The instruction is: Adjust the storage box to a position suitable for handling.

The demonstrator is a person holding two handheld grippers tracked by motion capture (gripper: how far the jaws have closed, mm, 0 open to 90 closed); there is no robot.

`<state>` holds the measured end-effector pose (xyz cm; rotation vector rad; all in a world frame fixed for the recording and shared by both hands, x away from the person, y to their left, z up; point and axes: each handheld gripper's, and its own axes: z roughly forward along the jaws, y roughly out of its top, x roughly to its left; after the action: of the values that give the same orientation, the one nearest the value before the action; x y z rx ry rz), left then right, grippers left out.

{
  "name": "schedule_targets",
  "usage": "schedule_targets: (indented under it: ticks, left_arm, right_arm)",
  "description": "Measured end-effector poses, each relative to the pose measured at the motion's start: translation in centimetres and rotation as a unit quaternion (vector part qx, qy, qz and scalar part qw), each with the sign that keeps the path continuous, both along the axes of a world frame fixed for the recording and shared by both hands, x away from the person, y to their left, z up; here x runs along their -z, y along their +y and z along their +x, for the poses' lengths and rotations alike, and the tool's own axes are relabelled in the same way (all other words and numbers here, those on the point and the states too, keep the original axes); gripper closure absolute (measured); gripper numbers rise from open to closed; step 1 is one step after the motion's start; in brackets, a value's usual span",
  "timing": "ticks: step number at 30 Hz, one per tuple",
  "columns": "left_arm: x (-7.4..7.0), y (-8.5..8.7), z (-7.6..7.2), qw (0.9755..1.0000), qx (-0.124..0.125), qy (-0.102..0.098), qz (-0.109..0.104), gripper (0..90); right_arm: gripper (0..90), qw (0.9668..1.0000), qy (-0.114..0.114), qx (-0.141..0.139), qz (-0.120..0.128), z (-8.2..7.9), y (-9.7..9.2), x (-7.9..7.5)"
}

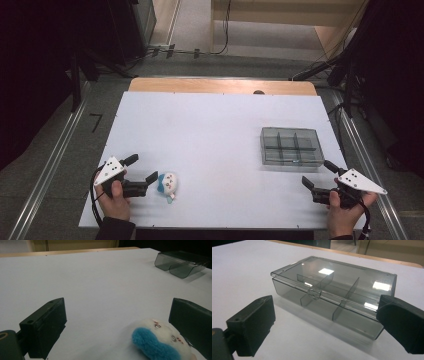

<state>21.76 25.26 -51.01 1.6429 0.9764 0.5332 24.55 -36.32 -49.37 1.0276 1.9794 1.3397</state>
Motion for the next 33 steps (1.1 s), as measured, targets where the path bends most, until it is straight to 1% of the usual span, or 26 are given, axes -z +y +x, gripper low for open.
schedule_targets:
  ticks: [2,4,7,8,10,14,18,21,24,25,27,28,33]
  left_arm:
    - [0.0,0.0,0.0,1.0000,0.001,0.001,0.002,0.9]
    - [0.0,0.0,0.0,1.0000,0.001,0.001,0.003,0.9]
    - [0.0,-0.2,0.1,1.0000,0.004,0.004,0.007,0.9]
    - [0.0,-0.2,0.1,1.0000,0.004,0.004,0.007,0.9]
    - [0.1,-0.2,0.1,1.0000,0.004,0.004,0.008,0.9]
    - [0.1,-0.3,0.2,0.9999,0.005,0.005,0.010,0.9]
    - [0.1,-0.3,0.2,0.9999,0.005,0.006,0.012,0.9]
    - [0.1,-0.3,0.2,0.9999,0.005,0.007,0.011,0.9]
    - [0.1,-0.3,0.3,0.9999,0.006,0.009,0.013,0.9]
    - [0.1,-0.3,0.3,0.9999,0.006,0.008,0.014,0.9]
    - [0.1,-0.3,0.3,0.9999,0.006,0.009,0.013,1.0]
    - [0.1,-0.3,0.3,0.9999,0.006,0.008,0.013,0.9]
    - [0.1,-0.4,0.4,0.9998,0.007,0.011,0.016,1.0]
  right_arm:
    - [0.9,1.0000,0.001,0.000,0.006,0.0,0.1,-0.3]
    - [0.9,1.0000,-0.001,0.001,0.004,0.0,0.2,-0.5]
    - [0.9,1.0000,-0.005,0.002,-0.005,0.1,0.8,-1.5]
    - [0.9,1.0000,-0.003,0.003,-0.004,0.2,0.9,-1.7]
    - [0.9,1.0000,0.003,0.001,0.007,0.5,1.0,-2.1]
    - [0.9,1.0000,0.004,0.006,0.005,0.9,1.1,-2.5]
    - [1.5,0.9999,0.008,0.010,0.007,1.9,1.3,-3.7]
    - [1.8,0.9998,0.012,0.014,0.007,2.6,1.3,-4.3]
    - [2.1,0.9997,0.014,0.017,0.007,3.0,1.2,-4.5]
    - [2.3,0.9997,0.016,0.019,0.007,3.6,1.2,-4.7]
    - [2.6,0.9997,0.017,0.019,0.007,3.8,1.2,-4.8]
    - [3.2,0.9996,0.020,0.019,0.008,4.4,1.2,-4.9]
    - [4.9,0.9994,0.025,0.024,0.008,5.7,1.1,-5.3]
